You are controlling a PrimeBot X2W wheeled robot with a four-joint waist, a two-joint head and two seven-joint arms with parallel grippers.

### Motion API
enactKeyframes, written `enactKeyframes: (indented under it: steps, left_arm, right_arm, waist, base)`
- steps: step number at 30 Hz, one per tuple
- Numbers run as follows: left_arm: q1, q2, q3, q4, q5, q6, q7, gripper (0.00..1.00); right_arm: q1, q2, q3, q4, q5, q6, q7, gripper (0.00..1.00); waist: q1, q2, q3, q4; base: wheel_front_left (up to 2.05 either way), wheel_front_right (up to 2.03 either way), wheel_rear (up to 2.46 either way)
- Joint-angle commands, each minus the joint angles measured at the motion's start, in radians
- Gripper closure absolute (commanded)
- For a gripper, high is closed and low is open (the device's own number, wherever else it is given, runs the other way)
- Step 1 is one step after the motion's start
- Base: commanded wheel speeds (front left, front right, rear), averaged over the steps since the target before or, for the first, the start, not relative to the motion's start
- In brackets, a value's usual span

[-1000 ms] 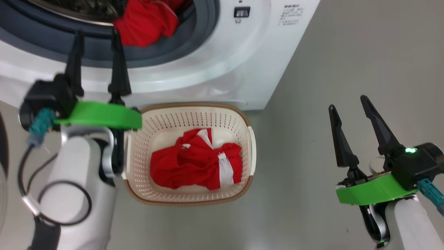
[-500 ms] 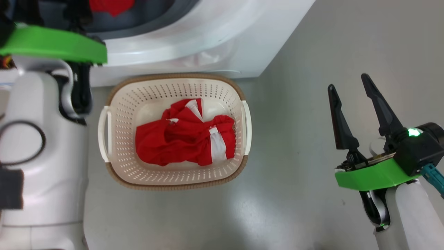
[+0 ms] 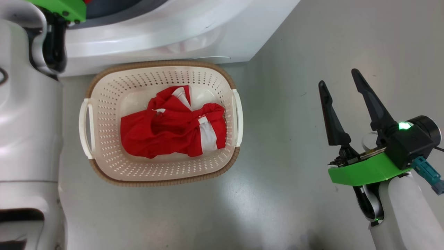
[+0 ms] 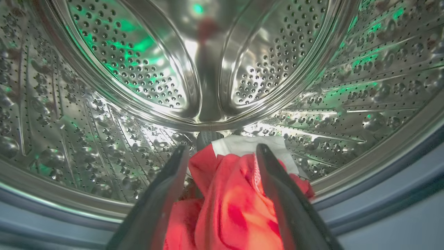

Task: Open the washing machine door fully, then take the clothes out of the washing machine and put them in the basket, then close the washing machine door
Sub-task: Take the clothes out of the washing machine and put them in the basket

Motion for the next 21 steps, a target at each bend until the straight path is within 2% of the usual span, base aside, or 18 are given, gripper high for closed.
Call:
enactKeyframes:
  steps: [1,12,16,21]
  left_arm:
    - [-0.020,0.047,0.007,-0.006,0.007,-0.001,0.019,0.00]
    - [-0.062,0.043,-0.036,0.113,-0.032,-0.031,0.225,0.00]
    - [-0.065,0.061,-0.050,0.147,-0.012,0.009,0.248,0.00]
    - [-0.064,0.061,-0.053,0.193,-0.018,0.025,0.283,0.00]
  right_arm:
    - [0.001,-0.001,0.026,-0.014,0.018,0.005,-0.006,0.00]
    - [0.001,0.001,0.029,0.006,0.018,0.005,-0.006,0.00]
    - [-0.004,0.002,0.040,0.007,0.022,0.005,-0.006,0.00]
    - [-0.008,0.003,0.050,0.011,0.029,0.005,-0.006,0.00]
  waist:
    - [0.0000,-0.0001,0.000,-0.003]
    - [0.0000,-0.0001,-0.008,-0.011]
    - [0.0000,-0.0001,-0.005,-0.019]
    - [0.0000,-0.0001,-0.003,-0.032]
  base:
    - [0.00,0.00,0.00]
    - [0.00,0.00,0.00]
    - [0.00,0.00,0.00]
    - [0.00,0.00,0.00]
